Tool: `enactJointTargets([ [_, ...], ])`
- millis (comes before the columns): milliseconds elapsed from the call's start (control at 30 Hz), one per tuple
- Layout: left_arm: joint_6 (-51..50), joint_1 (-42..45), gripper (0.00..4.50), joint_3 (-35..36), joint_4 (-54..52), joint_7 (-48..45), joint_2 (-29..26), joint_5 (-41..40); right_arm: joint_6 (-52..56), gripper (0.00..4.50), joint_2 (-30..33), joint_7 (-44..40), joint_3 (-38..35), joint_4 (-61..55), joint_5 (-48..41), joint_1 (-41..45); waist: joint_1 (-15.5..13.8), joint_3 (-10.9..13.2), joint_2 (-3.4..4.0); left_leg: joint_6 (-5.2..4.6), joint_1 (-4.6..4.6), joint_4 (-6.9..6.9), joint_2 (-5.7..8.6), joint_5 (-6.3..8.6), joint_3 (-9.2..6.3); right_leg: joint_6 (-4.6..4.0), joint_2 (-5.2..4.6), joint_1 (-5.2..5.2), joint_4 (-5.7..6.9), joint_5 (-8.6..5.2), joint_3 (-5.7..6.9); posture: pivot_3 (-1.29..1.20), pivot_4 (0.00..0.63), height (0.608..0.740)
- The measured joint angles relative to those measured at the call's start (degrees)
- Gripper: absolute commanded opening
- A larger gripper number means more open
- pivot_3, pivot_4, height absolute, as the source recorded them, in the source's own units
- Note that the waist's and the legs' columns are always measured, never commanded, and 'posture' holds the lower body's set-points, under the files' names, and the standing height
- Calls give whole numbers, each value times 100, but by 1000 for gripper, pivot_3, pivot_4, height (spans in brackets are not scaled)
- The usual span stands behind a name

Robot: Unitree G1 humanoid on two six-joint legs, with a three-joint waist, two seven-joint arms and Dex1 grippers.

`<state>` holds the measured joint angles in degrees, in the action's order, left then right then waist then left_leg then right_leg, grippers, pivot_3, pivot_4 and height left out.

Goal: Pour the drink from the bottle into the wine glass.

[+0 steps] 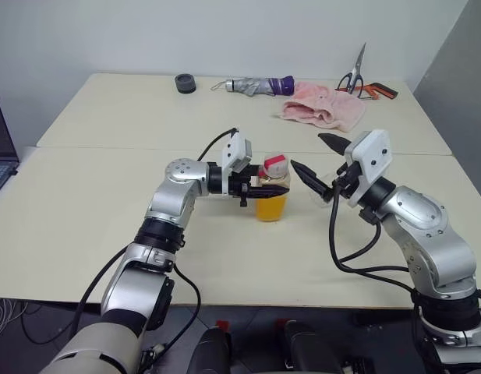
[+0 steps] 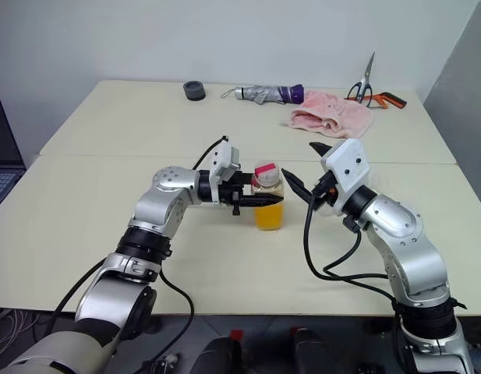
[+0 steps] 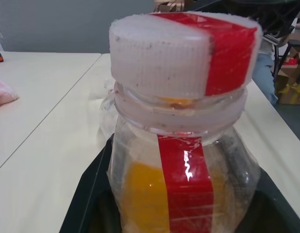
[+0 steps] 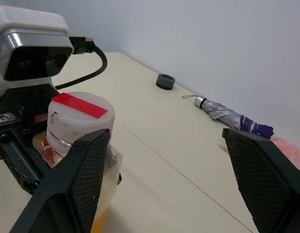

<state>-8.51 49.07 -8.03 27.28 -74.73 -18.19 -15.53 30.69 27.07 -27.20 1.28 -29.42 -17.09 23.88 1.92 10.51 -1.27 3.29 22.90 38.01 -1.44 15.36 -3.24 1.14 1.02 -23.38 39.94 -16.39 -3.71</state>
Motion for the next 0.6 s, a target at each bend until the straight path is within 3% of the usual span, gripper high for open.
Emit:
enactJointTargets([
  [367, 12, 0, 1827, 0, 0, 6, 0, 0, 72, 3929, 5, -40, -5, -20, -5, -45, -1, 0, 0, 0, 0, 0, 0, 0, 0, 0, 0, 0, 0, 0, 1, 0, 150, 740],
  [600, 14, 0, 1827, 0, 0, 7, 1, 0, 119, 3929, 403, -300, -208, -96, -174, -328, -5, 0, 0, 0, 1, 1, 1, 0, 0, 0, -1, 0, 0, 0, 0, 0, 150, 740],
])
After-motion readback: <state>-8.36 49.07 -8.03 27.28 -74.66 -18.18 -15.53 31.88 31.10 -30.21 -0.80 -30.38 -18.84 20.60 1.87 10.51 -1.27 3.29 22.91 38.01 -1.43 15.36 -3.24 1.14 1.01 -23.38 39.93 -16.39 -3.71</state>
